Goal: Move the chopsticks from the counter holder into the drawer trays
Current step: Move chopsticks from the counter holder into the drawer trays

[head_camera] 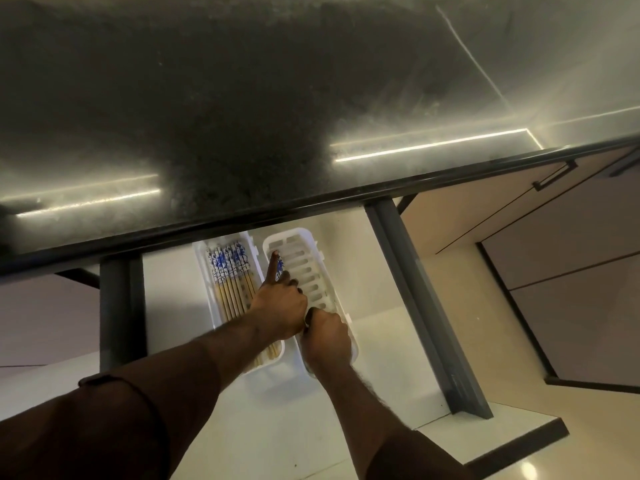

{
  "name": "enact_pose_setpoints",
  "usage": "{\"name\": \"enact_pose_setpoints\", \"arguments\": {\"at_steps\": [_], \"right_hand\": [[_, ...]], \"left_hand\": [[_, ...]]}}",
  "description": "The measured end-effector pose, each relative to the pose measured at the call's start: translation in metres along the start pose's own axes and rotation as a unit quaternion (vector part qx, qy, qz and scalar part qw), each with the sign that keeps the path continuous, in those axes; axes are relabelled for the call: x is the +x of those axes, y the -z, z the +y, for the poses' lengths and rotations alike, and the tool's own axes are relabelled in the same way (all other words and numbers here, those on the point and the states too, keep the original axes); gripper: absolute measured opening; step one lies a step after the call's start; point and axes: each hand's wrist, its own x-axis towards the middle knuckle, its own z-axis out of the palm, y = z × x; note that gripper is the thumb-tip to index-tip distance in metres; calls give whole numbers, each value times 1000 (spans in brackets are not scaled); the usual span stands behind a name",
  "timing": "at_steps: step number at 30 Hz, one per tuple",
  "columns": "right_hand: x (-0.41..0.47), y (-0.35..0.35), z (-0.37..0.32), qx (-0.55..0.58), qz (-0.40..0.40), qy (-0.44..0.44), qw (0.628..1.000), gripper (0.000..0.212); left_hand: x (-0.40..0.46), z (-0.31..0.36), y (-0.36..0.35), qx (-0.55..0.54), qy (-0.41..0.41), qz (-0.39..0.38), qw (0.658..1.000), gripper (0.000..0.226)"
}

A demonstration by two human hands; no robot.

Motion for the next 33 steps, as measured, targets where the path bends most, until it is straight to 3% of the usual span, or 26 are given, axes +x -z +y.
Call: {"name": "enact_pose_setpoints", "arguments": {"at_steps": [9,18,21,24,27,33], "right_hand": [[-6,21,1,33,24,42,998,20],[-39,84,-3,84,124,73,986,22],[-64,113,-13,106,170,97,975,25],[-94,139,-30,144,227,133,954,25],[-134,164,-44,162,289,170,928,22],[-217,199,-72,172,329,257,892,20]], "left_hand": [[-1,-6,7,-17,5,4,1000,41],[-37,-9,53,-147,17,107,983,32],[-60,-5,82,-258,40,160,952,35],[-90,-5,113,-388,71,216,893,43],[-134,-4,142,-404,100,304,857,45],[-236,-7,184,-396,128,437,798,44]]}}
